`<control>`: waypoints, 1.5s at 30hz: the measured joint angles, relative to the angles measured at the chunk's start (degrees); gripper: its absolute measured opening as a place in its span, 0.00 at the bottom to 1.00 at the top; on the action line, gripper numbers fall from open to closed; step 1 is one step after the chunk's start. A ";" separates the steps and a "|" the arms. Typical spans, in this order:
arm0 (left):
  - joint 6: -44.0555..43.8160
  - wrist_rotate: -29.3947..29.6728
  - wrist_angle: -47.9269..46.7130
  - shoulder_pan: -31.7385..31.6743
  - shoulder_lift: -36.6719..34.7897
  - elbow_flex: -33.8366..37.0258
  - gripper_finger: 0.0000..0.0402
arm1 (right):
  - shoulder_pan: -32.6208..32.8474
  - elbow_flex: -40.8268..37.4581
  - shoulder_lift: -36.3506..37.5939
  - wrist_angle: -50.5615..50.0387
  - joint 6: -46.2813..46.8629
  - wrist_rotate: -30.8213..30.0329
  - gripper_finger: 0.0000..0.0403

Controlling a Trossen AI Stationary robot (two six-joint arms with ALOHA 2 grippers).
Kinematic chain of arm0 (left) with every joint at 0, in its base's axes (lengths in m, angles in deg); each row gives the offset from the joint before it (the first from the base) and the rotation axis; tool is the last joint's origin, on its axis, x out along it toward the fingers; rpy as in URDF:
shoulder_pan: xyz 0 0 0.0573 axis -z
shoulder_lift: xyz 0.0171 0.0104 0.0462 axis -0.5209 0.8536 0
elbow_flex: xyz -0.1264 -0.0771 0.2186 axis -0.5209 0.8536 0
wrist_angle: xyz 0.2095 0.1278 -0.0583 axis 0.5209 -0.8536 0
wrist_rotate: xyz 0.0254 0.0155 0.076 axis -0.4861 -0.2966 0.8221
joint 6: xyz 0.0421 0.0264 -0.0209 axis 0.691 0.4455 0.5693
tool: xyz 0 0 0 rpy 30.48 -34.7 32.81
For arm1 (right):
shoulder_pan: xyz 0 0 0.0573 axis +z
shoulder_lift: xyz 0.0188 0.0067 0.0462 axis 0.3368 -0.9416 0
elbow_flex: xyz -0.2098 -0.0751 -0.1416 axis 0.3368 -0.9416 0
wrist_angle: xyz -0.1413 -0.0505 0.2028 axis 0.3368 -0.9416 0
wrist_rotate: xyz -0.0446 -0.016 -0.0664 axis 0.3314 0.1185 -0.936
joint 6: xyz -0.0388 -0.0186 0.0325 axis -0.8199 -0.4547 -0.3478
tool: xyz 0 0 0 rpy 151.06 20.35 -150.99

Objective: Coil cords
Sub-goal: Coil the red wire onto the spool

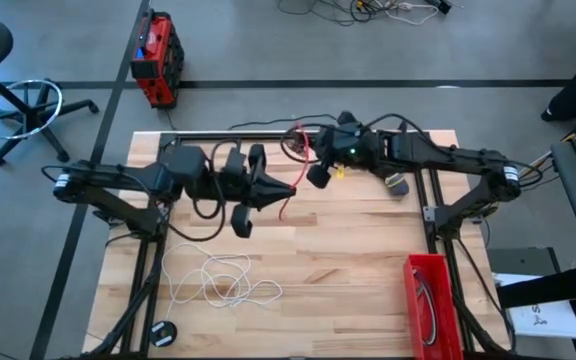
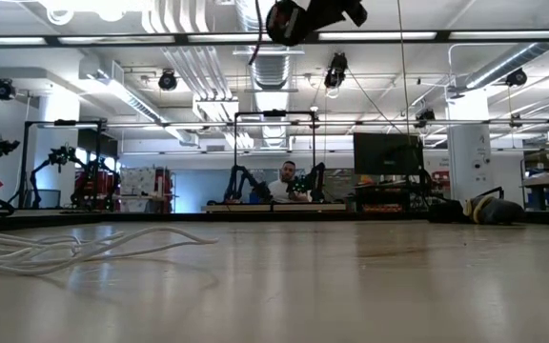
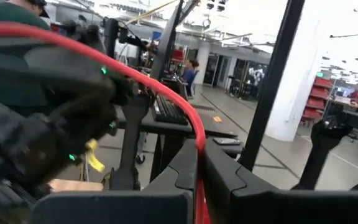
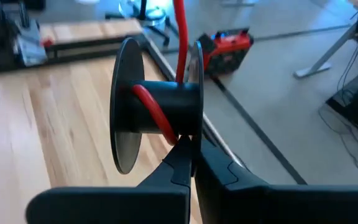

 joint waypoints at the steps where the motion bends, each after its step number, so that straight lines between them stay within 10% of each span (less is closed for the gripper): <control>1: 0.02 -0.86 0.08 0.16 0.21 0.00 0.00 | -0.08 0.00 0.09 1.36 -0.03 0.00 0.00; 45: 7.90 18.05 -13.00 3.59 -14.63 0.85 0.00 | -1.19 0.17 9.58 -7.46 -15.83 10.13 0.00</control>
